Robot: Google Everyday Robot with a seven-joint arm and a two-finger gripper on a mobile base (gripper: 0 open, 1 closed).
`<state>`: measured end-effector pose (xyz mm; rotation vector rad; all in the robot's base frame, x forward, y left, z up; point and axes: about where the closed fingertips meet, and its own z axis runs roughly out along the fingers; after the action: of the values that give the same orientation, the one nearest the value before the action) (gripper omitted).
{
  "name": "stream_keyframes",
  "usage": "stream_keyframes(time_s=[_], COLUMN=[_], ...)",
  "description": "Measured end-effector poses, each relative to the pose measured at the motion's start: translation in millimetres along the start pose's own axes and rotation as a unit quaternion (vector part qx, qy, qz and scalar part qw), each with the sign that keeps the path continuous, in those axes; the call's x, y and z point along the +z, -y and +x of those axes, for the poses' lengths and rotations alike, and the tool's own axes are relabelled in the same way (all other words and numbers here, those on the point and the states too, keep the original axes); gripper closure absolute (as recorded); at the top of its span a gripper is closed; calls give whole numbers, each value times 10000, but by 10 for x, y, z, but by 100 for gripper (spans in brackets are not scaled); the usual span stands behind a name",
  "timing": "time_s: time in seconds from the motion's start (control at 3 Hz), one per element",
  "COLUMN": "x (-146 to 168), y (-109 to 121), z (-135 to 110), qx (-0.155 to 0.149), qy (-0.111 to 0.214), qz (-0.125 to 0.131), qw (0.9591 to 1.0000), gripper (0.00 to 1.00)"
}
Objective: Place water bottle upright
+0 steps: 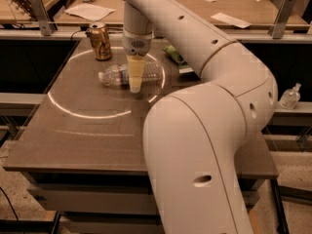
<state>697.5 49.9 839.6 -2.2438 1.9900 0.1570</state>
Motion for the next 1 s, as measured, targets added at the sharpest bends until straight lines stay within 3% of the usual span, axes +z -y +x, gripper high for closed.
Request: stream_keyframes(time_s=[0.67, 1.0], x=[74, -278], y=[-74, -123], z=[-18, -92], qx=[-150, -246], qy=[-175, 38], qz=[-105, 255], qw=[9997, 9994], gripper=[63, 87])
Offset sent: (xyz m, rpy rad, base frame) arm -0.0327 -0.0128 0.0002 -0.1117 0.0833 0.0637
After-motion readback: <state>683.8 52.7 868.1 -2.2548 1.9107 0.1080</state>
